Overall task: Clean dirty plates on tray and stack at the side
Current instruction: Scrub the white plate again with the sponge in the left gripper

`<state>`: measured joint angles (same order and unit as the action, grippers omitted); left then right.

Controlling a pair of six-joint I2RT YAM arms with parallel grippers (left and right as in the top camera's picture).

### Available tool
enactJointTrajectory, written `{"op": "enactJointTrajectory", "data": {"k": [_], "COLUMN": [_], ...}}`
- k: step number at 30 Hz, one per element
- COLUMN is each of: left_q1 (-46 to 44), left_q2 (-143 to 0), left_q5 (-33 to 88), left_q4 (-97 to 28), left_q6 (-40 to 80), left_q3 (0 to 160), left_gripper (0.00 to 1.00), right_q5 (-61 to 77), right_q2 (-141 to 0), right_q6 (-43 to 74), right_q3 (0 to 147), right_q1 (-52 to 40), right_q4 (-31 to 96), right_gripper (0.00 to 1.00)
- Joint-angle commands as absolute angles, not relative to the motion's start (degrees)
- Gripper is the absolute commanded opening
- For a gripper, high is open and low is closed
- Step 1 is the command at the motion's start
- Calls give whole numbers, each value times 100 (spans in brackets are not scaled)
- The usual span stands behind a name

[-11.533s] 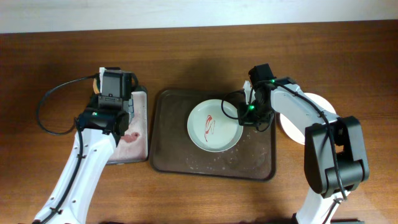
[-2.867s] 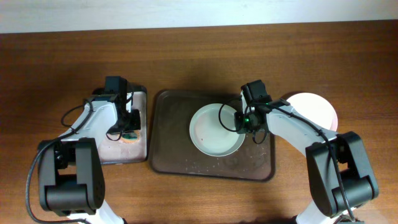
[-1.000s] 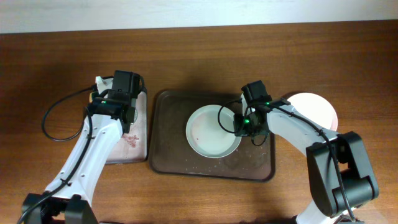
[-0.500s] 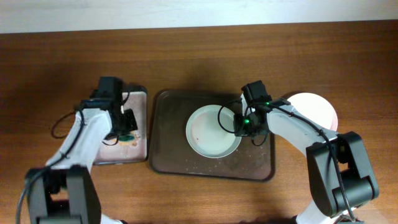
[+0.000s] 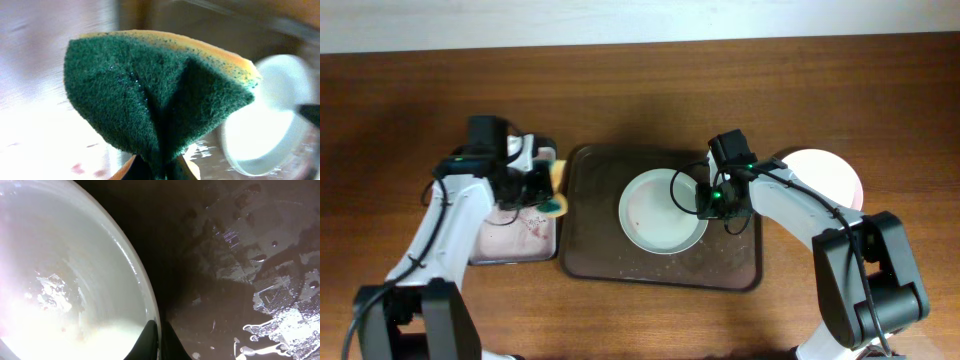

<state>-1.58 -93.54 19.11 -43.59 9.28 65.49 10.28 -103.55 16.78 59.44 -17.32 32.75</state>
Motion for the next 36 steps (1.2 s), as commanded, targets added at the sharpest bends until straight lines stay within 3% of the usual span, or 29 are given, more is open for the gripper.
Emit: {"op": "enactJointTrajectory", "data": {"k": [1, 9, 17, 28, 36], "left_q1": [-851, -2250, -2877, -2786, -2718], "left_q2": [-9282, -9944, -10892, -11113, -9876], "left_q5": [2316, 2314, 2169, 143, 126], "left_q4": [-4049, -2987, -2488, -3319, -3577], "left_q6": [1538, 2762, 3317, 3293, 2770], "left_q3": [6652, 6652, 6652, 6720, 7227], "left_gripper": [0, 0, 0, 0, 0], "right_q5": [972, 972, 972, 969, 967], "right_q2": [-10398, -10398, -10398, -10398, -10398], "right_q6": [1699, 1699, 1699, 1699, 1699], "right_q3": [5889, 5889, 5889, 5889, 5889], "right_q1": [-1723, -1723, -1723, -1723, -1723], "right_q4": [3365, 3393, 3413, 3472, 3500], "right_gripper": [4, 4, 4, 4, 4]}}
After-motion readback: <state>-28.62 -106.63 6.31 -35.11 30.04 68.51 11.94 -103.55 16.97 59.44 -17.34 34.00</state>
